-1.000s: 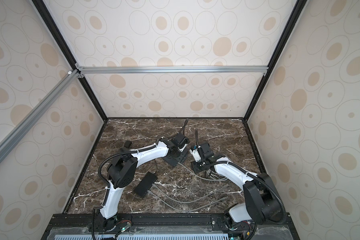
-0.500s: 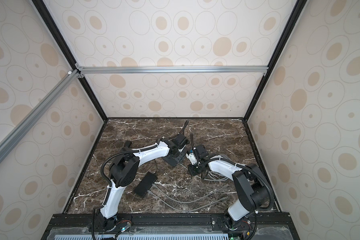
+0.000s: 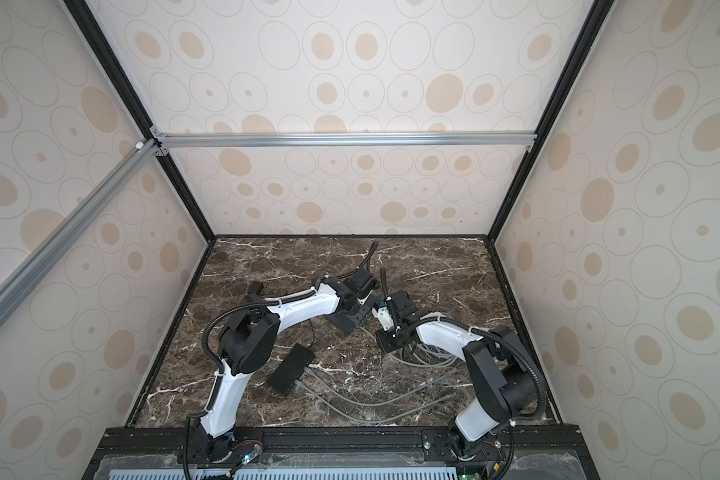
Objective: Insert the plug into the switch port
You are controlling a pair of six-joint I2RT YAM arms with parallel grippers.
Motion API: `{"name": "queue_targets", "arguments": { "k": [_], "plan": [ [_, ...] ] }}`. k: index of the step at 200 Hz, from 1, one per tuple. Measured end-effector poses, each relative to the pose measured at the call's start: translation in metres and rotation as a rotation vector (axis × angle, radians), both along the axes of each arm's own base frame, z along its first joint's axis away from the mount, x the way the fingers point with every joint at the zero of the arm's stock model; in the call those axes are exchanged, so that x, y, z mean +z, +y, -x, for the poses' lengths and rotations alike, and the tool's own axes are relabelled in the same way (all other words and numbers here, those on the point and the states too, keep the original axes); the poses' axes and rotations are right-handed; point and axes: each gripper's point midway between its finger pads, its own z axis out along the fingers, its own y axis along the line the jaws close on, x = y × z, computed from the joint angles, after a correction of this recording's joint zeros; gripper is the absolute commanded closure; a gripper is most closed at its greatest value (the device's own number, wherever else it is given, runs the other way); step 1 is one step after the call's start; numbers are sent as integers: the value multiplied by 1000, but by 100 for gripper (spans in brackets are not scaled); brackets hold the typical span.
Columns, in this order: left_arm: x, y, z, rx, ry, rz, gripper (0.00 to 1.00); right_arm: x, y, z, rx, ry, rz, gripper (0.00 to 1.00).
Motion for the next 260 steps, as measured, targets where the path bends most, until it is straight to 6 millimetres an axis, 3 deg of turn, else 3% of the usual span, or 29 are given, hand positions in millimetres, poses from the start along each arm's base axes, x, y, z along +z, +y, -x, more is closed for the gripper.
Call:
{"name": "queue_targets", "arguments": {
  "k": [81, 149, 181, 197, 216, 246, 260],
  "plan": [
    [1, -4, -3, -26, -17, 8, 29, 10, -3, 3, -38, -59, -46, 92],
    [3, -10, -1, -29, 5, 70, 26, -1, -7, 4, -54, -10, 3, 77],
    [11, -17, 12, -38, 55, 156, 24, 0, -4, -5, -59, -5, 14, 73],
    [22, -17, 19, -37, 66, 204, 22, 8, -8, -9, -81, -33, 21, 62],
    [49, -16, 29, -38, 43, 291, 20, 26, -20, -18, -168, -94, 36, 54],
    [96, -5, 67, -61, -6, 512, 20, 58, -64, -32, -479, -122, 29, 52],
    [106, 10, 90, -61, -24, 592, 21, 65, -88, -34, -616, -97, 16, 31]
  ]
}}
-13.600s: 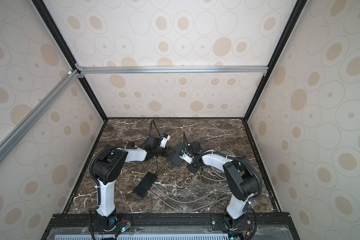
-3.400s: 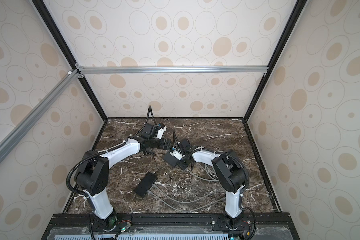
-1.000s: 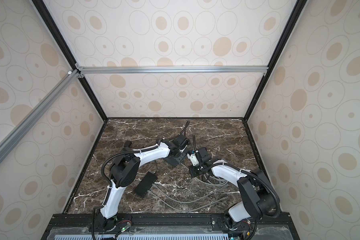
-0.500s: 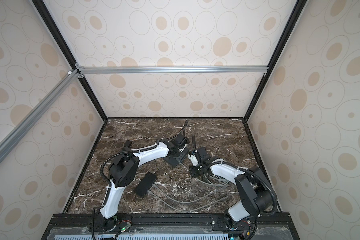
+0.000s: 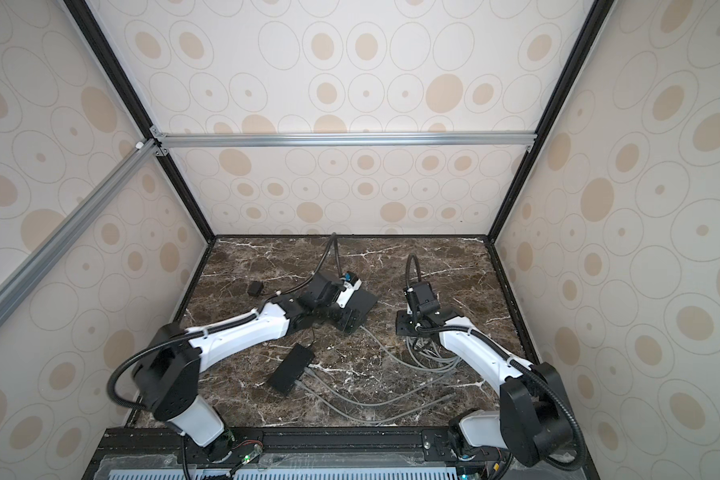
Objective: Insert the plug into the switch port
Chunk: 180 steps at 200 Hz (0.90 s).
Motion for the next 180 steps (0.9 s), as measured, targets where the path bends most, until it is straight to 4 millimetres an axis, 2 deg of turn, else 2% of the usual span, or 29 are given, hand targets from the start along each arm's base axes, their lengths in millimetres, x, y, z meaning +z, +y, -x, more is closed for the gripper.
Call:
{"name": "queue_targets", "arguments": {
  "k": [20, 48, 89, 114, 132, 152, 171, 180],
  "plan": [
    [-2, 28, 31, 26, -14, 62, 21, 7, -32, 4, -152, -1, -61, 22],
    [-22, 65, 64, 72, -16, 102, 21, -2, -60, 12, -293, 37, -115, 22],
    [-54, 88, 88, 107, 10, 134, 21, -42, -70, 1, -413, 210, -145, 24],
    [-47, 90, 90, 113, -15, 171, 21, -58, -73, -17, -444, 265, -121, 27],
    [-38, 87, 86, 111, -41, 203, 21, -64, -75, -35, -451, 273, -101, 35],
    [-39, 85, 85, 110, -42, 205, 21, -71, -75, -50, -447, 277, -84, 47],
    [-40, 85, 85, 108, -39, 203, 21, -78, -77, -60, -442, 301, -60, 81],
    [-39, 85, 85, 107, -42, 206, 22, -79, -76, -67, -429, 308, -56, 85]
  ]
}}
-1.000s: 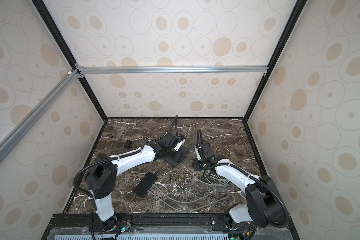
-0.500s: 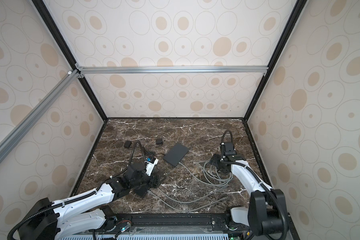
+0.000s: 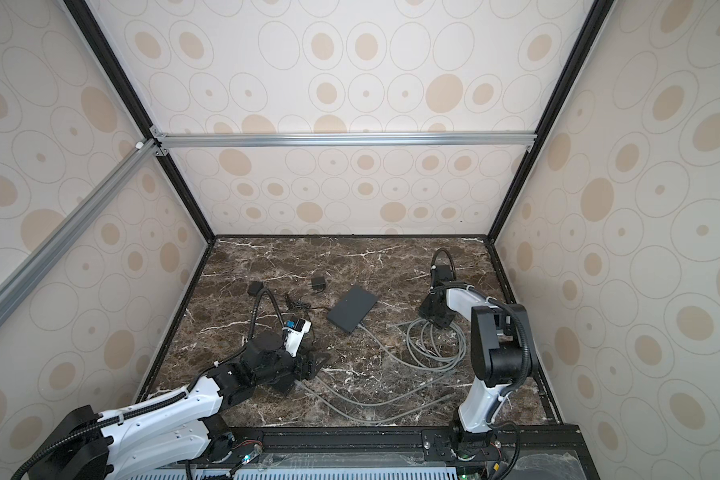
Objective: Insert the plug into the switch port
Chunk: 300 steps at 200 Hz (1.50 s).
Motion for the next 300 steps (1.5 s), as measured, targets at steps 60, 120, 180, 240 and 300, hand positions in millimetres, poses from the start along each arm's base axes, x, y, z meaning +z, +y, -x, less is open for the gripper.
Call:
{"name": "queue_targets", "arguments": {
  "k": [60, 120, 180, 240, 300],
  "plan": [
    [8, 1, 3, -8, -30, 35, 22, 24, 12, -42, 166, -51, 164, 85],
    [8, 0, 3, -12, -29, 41, 21, 29, 44, -45, 319, -69, 193, 77],
    [3, 1, 2, -11, -17, 32, 21, 36, 70, -56, 479, -152, 105, 64],
    [-23, 1, 2, -11, 53, -22, 19, 94, 116, -29, 597, -343, -31, 65],
    [-47, 7, -17, 34, 176, -9, 43, 80, 158, -59, 647, -365, -133, 84]
  ]
}}
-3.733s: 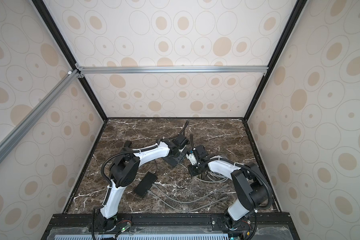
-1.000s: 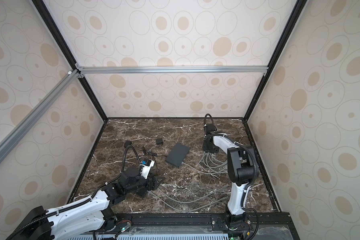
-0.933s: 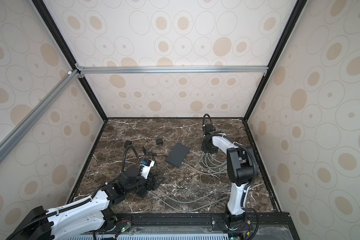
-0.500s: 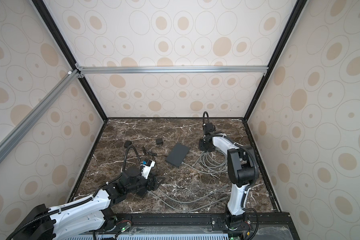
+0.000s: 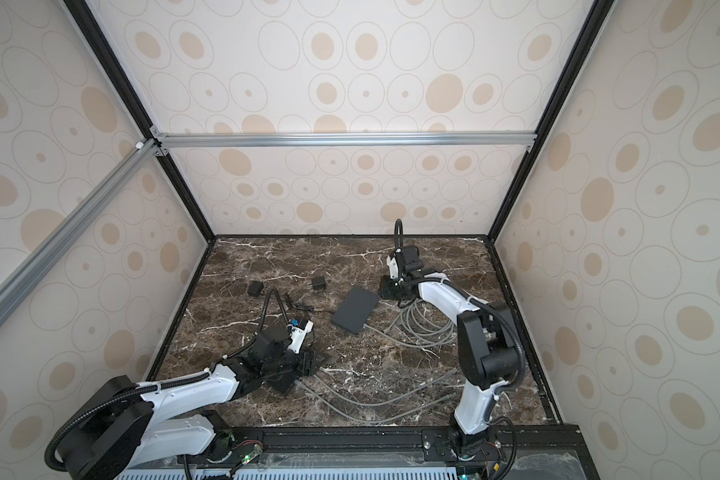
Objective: Insert the plug into the switch port
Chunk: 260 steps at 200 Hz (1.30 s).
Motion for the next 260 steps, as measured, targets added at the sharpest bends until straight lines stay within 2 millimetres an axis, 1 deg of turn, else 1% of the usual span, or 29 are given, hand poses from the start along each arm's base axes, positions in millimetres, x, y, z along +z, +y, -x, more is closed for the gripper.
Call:
{"name": "queue_targets", "arguments": {
  "k": [8, 19, 40, 58, 75, 102, 128, 140, 150, 171, 185, 193, 232, 260],
  "plan": [
    [-1, 0, -1, 5, 9, 7, 46, -4, 2, -12, -7, -1, 1, 89],
    [-3, 0, -3, 10, 19, 8, 48, -10, 4, -26, -25, 3, -1, 92],
    [-6, -7, -10, 2, 44, 4, 48, -23, 10, -49, -41, 15, -9, 93],
    [-11, -16, -18, -10, 70, -3, 47, -33, 12, -61, -57, 29, -14, 93],
    [-14, -24, -25, -20, 87, -5, 47, -42, 13, -65, -69, 49, -17, 93],
    [-14, -26, -27, -23, 91, -5, 44, -54, 14, -67, -79, 87, -21, 93],
    [-16, -24, -32, -2, 95, -32, 44, -62, 13, -63, -78, 119, -21, 93],
    [-18, -24, -38, 15, 103, -57, 48, -64, 13, -62, -78, 126, -23, 93],
    [-22, -24, -45, 33, 111, -83, 54, -67, 13, -59, -76, 133, -24, 94],
    [-30, -23, -58, 69, 124, -140, 58, -77, 11, -50, -71, 163, -19, 94],
    [-34, -23, -65, 85, 129, -167, 70, -79, 12, -47, -65, 169, -26, 94],
    [-34, -23, -70, 92, 128, -180, 74, -79, 12, -46, -62, 169, -29, 94],
    [-36, -35, -90, 91, 124, -208, 77, -78, 10, -38, -61, 169, -36, 94],
    [-37, -41, -98, 82, 124, -216, 76, -78, 7, -30, -68, 177, -55, 95]
  ]
}}
